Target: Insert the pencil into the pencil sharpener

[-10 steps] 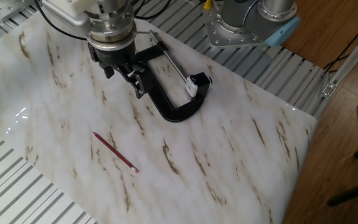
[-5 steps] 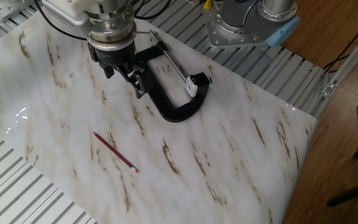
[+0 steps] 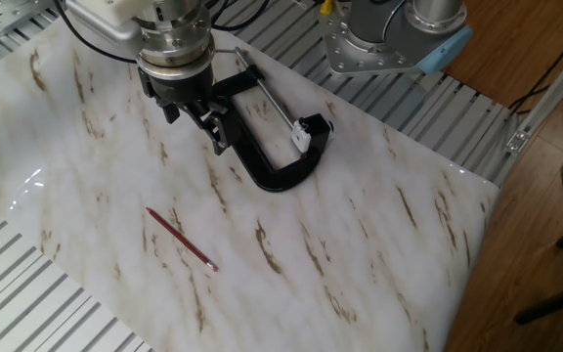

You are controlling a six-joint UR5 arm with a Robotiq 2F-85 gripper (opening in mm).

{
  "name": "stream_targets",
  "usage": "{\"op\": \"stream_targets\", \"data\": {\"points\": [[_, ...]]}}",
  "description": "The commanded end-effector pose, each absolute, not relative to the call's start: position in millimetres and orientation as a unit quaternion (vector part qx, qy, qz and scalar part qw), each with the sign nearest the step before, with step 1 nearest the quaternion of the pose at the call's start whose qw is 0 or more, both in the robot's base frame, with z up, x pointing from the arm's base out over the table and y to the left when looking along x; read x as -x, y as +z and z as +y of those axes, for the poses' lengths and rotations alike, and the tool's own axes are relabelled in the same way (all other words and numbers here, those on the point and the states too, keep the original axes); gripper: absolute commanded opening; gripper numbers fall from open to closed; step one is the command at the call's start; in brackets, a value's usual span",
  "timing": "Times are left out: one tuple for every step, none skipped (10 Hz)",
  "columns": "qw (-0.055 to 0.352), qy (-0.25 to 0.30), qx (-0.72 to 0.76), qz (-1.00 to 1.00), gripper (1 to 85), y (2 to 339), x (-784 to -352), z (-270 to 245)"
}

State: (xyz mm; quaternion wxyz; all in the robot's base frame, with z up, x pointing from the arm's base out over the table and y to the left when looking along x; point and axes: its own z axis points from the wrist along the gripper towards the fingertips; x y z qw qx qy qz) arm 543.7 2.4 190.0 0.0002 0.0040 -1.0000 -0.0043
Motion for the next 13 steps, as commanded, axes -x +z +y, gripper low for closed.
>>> {"op": "stream_targets", "data": {"points": [[0.000,-0.004,-0.004,-1.000,84.0,190.0,-543.6,4.6],[-0.028,-0.029,0.079,-0.996,1.0,190.0,-559.6,17.3],[-0.028,-0.028,0.079,-0.996,1.0,190.0,-559.8,17.7],[-0.028,-0.028,0.079,-0.996,1.0,190.0,-559.8,17.7],[-0.028,-0.028,0.079,-0.996,1.0,189.9,-559.8,17.6],[-0.029,-0.028,0.079,-0.996,1.0,189.9,-560.2,17.7],[-0.029,-0.028,0.079,-0.996,1.0,189.8,-560.1,17.7],[-0.029,-0.028,0.079,-0.996,1.0,189.6,-560.1,18.0],[-0.028,-0.026,0.079,-0.996,1.0,189.6,-559.6,17.7],[-0.027,-0.020,0.077,-0.996,1.0,189.5,-559.1,15.3],[-0.026,-0.012,0.076,-0.997,1.0,189.1,-558.5,11.9],[-0.024,0.001,0.076,-0.997,1.0,188.9,-557.4,6.6],[-0.024,0.010,0.078,-0.997,1.0,189.9,-557.8,2.7]]}}
